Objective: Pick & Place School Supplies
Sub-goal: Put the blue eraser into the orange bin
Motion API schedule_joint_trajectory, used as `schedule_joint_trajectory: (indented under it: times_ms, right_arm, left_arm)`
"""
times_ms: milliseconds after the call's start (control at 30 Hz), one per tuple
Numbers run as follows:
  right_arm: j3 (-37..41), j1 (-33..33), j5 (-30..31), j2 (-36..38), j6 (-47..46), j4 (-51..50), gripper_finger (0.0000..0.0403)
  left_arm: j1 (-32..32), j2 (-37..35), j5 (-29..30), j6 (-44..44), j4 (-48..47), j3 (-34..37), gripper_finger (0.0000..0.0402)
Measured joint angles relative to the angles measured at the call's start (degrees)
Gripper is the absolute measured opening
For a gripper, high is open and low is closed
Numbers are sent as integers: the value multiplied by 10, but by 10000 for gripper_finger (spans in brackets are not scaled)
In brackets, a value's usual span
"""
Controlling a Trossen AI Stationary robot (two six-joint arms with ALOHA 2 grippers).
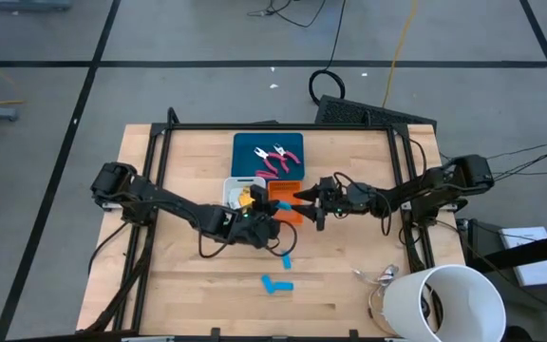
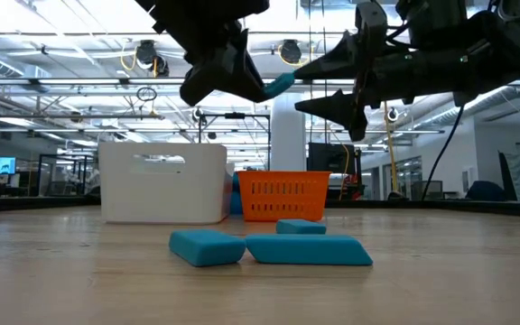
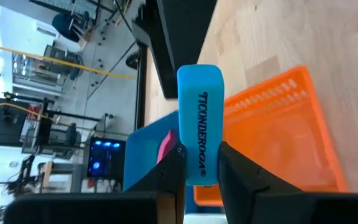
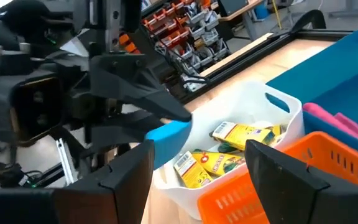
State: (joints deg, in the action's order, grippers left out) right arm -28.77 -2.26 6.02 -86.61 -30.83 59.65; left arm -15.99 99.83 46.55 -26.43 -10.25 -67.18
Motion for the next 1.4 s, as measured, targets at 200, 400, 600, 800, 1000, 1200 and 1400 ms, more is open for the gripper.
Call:
schedule_joint_trajectory:
  times_ms: [200,400,600,800,1000,1200,1400]
  right_arm:
    - [0,-1,-7,1,1,6,247]
    - [0,-1,-2,-3,0,2,247]
    - [0,-1,1,-3,0,1,247]
    - [0,-1,14,-3,6,1,225]
    - [0,-1,13,-3,16,1,158]
    - [0,-1,11,-3,29,1,86]
    - [0,-1,10,-3,70,-3,21]
  left_arm:
    - [-2,1,24,14,-21,0,77]
    - [7,1,-9,12,7,0,68]
    - [18,1,-33,12,31,0,77]
    - [25,1,-56,14,32,0,69]
    - [25,1,-56,14,44,0,78]
    - [26,1,-63,16,44,0,73]
    - [15,-5,-63,39,45,1,113]
